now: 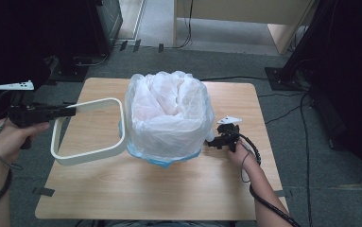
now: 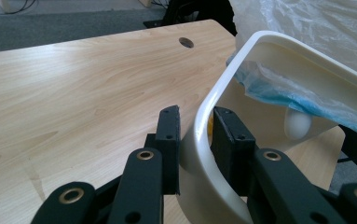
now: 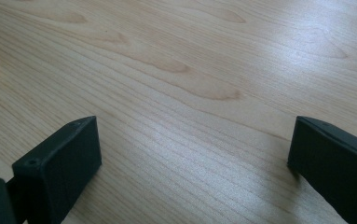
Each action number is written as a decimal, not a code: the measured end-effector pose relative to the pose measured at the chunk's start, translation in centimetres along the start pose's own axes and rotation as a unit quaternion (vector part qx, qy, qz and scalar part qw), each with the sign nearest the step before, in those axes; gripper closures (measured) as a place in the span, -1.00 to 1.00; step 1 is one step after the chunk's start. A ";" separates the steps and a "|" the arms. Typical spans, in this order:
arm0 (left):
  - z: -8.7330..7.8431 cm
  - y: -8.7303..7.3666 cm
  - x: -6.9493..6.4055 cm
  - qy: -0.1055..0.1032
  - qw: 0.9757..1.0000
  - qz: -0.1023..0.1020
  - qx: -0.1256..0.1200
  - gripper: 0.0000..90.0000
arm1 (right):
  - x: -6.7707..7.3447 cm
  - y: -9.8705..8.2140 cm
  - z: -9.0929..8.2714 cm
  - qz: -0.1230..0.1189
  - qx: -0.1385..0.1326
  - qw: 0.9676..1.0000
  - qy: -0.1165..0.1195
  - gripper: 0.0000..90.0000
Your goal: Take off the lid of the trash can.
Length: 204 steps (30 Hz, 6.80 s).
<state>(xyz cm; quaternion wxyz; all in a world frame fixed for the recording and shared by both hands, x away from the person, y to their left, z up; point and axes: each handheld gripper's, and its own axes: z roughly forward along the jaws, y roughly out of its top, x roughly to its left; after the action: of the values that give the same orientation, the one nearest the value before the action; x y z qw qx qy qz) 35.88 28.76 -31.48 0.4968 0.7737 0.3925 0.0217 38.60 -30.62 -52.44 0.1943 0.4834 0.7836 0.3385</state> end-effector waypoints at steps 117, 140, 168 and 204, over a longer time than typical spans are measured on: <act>12.1 -9.9 5.6 0.012 0.999 0.024 0.038 0.57 | 0.0 0.0 0.0 0.001 0.000 1.000 -0.001 -0.95; 13.5 -11.7 6.8 0.009 0.999 0.009 0.031 0.53 | 0.3 0.3 0.4 0.011 0.004 1.000 -0.008 -1.00; 14.2 -11.0 6.4 0.034 0.998 0.001 0.053 -0.03 | 0.1 0.5 0.6 0.004 0.006 1.000 -0.001 -1.00; 14.3 -8.9 3.8 0.027 0.998 0.025 0.049 -0.26 | -0.7 2.6 -1.5 0.013 0.042 0.993 0.106 -0.66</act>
<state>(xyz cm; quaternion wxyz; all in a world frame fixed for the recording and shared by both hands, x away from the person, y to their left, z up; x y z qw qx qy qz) 39.36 22.12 -47.05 0.4467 0.8057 0.3873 0.0357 39.59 -30.92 -49.59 0.0852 0.4629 0.8066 0.3575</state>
